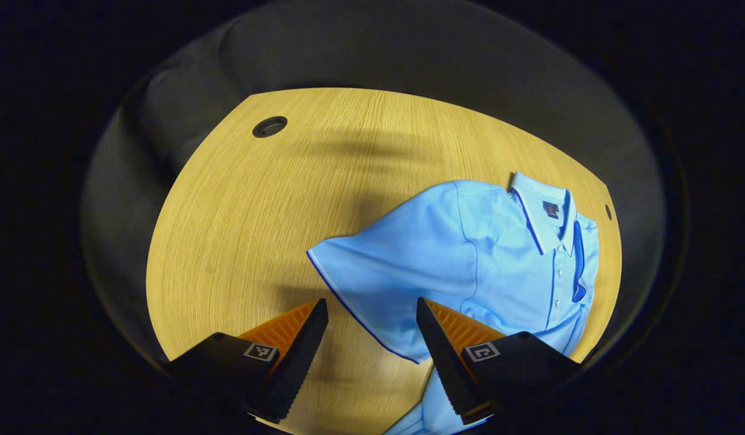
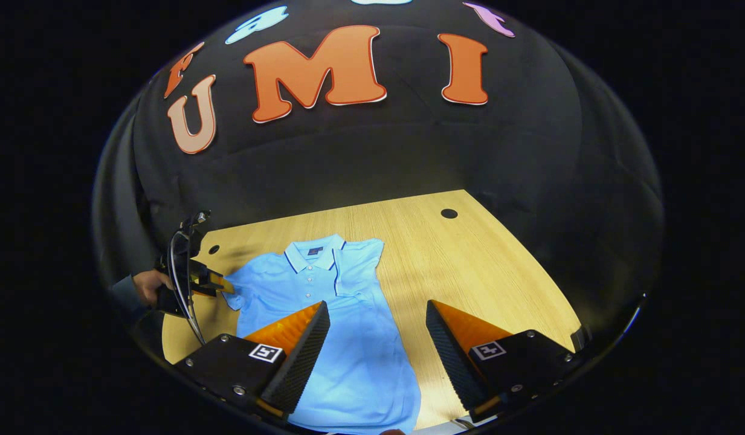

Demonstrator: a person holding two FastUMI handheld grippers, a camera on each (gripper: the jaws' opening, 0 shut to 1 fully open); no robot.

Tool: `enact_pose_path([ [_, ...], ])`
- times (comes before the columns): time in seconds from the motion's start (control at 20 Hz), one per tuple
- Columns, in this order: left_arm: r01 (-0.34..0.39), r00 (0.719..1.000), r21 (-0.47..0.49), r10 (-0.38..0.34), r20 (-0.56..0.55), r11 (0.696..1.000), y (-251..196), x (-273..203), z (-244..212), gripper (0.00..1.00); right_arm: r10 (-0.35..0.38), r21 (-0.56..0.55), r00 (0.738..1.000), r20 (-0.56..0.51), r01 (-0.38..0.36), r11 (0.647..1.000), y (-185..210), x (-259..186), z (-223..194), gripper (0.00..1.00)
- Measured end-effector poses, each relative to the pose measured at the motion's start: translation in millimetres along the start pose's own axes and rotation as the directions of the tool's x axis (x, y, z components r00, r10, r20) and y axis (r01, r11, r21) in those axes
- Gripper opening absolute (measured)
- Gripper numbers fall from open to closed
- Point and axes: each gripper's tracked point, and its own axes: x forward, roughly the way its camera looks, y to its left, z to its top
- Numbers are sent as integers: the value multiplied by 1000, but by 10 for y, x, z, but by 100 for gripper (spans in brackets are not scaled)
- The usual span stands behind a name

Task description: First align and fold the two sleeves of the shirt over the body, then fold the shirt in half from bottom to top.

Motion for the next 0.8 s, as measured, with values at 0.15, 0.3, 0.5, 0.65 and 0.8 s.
enact_pose_path([
  [0.15, -38, 999, 24, 38, -8, 999, 25, 78, 35, 98, -11, 7, 1000, 2, 11, 1000, -36, -96, 5, 98],
  [0.3, -30, 999, 44, 31, -22, 999, -94, 61, 55, 87, -6, 26, 1000, 13, 5, 1000, -18, -169, 28, 98],
  [0.5, 7, 1000, 44, -7, -9, 999, -268, 77, 87, 29, -8, 21, 1000, 19, 8, 1000, -10, -245, 33, 98],
  [0.65, 36, 999, 57, -38, 28, 998, -302, 1, 163, 9, -16, 11, 1000, 10, 16, 1000, -40, -291, -31, 97],
  [0.8, 72, 991, 101, -83, 105, 992, -412, -186, 344, 7, -15, 25, 1000, 2, 15, 1000, -59, -341, -92, 98],
])
